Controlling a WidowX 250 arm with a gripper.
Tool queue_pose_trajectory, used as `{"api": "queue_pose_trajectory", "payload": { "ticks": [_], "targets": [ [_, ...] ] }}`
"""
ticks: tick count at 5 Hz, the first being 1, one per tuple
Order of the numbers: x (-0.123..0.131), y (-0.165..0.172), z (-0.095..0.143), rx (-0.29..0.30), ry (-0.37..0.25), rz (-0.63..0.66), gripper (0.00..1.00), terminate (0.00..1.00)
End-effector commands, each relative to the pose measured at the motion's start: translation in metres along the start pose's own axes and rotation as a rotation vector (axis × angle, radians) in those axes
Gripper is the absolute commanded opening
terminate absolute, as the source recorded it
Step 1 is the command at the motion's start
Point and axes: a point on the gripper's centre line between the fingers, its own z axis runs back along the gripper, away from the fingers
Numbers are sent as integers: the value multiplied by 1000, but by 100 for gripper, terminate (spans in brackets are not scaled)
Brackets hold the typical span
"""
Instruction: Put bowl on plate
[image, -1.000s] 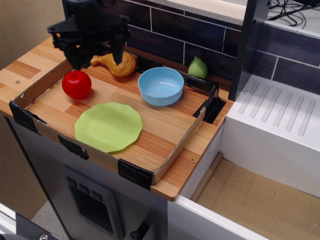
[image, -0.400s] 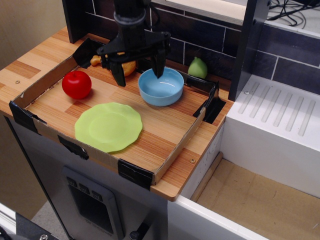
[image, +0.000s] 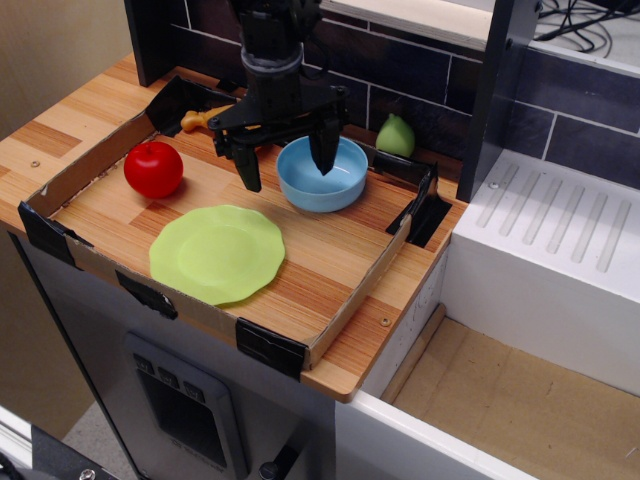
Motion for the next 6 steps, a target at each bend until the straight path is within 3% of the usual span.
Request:
{"api": "queue_pose_trajectory", "payload": {
  "ticks": [1, 4, 6],
  "targets": [
    [12, -10, 1, -28, -32, 1, 0, 0],
    [11, -6, 17, -69, -42, -4, 0, 0],
    [0, 21, 58, -146, -9, -29, 0, 0]
  ]
}}
